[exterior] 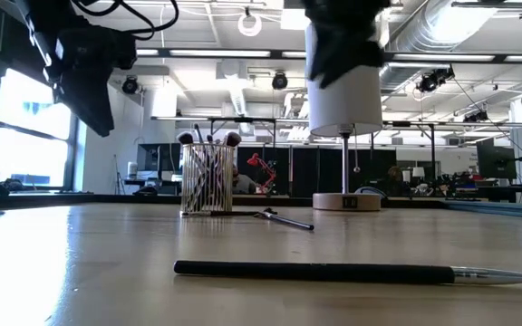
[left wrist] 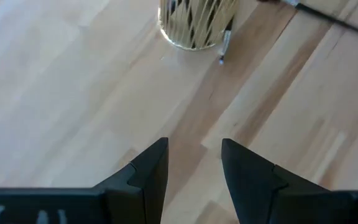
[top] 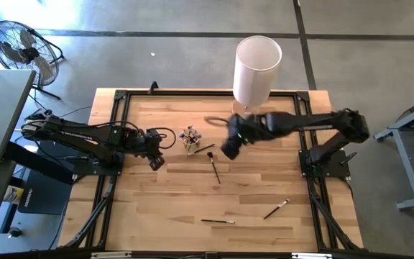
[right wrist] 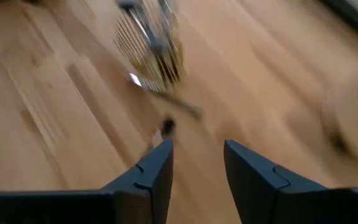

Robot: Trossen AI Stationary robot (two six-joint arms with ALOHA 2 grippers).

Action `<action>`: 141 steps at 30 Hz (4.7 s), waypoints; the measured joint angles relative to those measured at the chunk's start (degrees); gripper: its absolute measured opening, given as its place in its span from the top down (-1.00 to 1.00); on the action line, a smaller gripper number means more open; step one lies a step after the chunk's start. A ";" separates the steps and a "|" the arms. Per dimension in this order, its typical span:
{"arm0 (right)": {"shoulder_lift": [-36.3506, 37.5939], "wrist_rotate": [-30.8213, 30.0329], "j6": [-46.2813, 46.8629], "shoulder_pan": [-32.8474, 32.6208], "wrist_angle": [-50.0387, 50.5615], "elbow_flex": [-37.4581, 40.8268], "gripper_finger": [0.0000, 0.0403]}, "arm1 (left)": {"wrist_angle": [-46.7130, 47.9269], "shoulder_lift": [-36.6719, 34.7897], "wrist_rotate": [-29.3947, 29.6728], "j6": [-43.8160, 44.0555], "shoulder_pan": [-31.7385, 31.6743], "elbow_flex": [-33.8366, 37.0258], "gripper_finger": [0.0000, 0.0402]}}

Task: Put items in baskets/containers
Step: Put the black foundation brush into the yellow holder

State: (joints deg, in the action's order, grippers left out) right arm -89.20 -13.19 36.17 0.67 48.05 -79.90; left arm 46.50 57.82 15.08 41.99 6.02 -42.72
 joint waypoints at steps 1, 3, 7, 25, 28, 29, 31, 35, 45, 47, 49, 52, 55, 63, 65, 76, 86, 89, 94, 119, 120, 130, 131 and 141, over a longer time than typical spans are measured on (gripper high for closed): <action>1.71 -1.43 3.69 -1.79 0.75 2.18 0.35 | -0.17 0.00 -1.10 1.00 0.00 0.00 0.27; 4.94 -4.45 12.00 -6.02 0.55 6.85 0.36 | -0.97 0.17 -2.84 2.92 0.00 0.00 0.27; 11.35 -6.46 30.75 -15.90 0.56 15.95 0.36 | -1.96 0.58 -3.84 4.76 0.00 0.00 0.27; 9.30 14.08 86.48 -38.71 5.69 30.98 0.35 | -2.77 0.57 -5.14 -0.76 0.00 0.00 0.27; 8.94 19.21 88.86 -38.71 6.14 32.71 0.33 | -2.75 0.57 -5.63 -3.45 0.00 0.00 0.27; 8.93 21.00 89.89 -38.71 6.13 33.29 0.32 | -2.75 0.57 -5.63 -4.32 0.00 0.00 0.27; 8.93 23.71 91.64 -38.71 5.82 34.49 0.31 | -2.75 0.57 -5.63 -5.75 0.00 0.00 0.27; 8.93 26.03 93.08 -38.29 2.30 37.51 0.31 | -2.77 0.57 -5.52 -7.83 0.00 0.00 0.27; 8.93 27.35 95.38 -37.68 -7.52 43.63 0.30 | -2.71 0.57 -5.47 -11.78 0.00 0.00 0.27; 8.93 27.55 95.42 -37.14 -8.12 44.27 0.30 | -2.71 0.57 -5.42 -11.80 0.00 0.00 0.27; 8.93 27.55 95.39 -36.58 -9.63 45.24 0.30 | -2.71 0.57 -5.17 -11.81 0.00 0.00 0.27; 9.08 28.30 95.42 -35.83 -12.51 46.73 0.31 | -2.70 0.57 -4.99 -12.26 0.00 0.00 0.27; 9.16 29.01 95.42 -35.40 -13.72 47.54 0.31 | -2.68 0.57 -4.88 -12.26 0.00 0.00 0.27; 9.10 26.49 93.93 -35.43 -14.22 47.82 0.50 | -2.82 0.57 -3.66 -12.23 0.00 0.00 0.27; 9.10 26.04 93.75 -35.43 -14.36 47.80 0.61 | -3.03 0.57 -3.51 -12.23 -0.02 0.00 0.27; 9.04 22.37 89.80 -34.46 -14.89 47.85 0.98 | -3.17 0.57 -2.46 -12.23 -0.02 0.00 0.27; 8.63 3.32 81.64 -31.60 -13.90 44.77 1.00 | -3.95 0.55 -2.31 -12.23 -0.02 0.00 0.27; 8.70 -4.86 75.79 -29.73 -15.30 43.04 1.00 | -5.09 0.54 -2.31 -12.71 -0.04 0.00 0.27; 8.73 -16.38 61.84 -24.98 -20.21 39.36 1.00 | -7.10 0.52 -2.33 -13.28 -0.02 0.00 0.27; 5.67 -9.75 16.52 -8.07 -38.70 28.66 1.00 | -7.41 0.55 -2.90 -13.26 -0.04 0.00 0.27; 4.62 -9.53 15.88 -8.11 -38.46 27.86 1.00 | -7.41 0.55 -2.88 -13.26 -0.04 0.00 0.27; -13.70 -2.95 10.92 -5.11 -10.36 3.16 1.00 | -7.42 0.57 -2.68 -13.24 -0.04 0.00 0.27; -15.51 -1.62 10.09 -4.51 -8.60 0.94 1.00 | -7.41 0.57 -2.68 -13.23 -0.04 0.00 0.27; -25.46 4.70 7.53 -1.00 -4.78 -6.33 0.79 | -7.41 0.57 -2.62 -12.26 -0.04 0.00 0.27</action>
State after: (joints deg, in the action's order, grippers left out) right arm -114.66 -8.49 43.70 -0.33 43.26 -86.23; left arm 39.09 58.39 12.46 29.73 5.98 -42.72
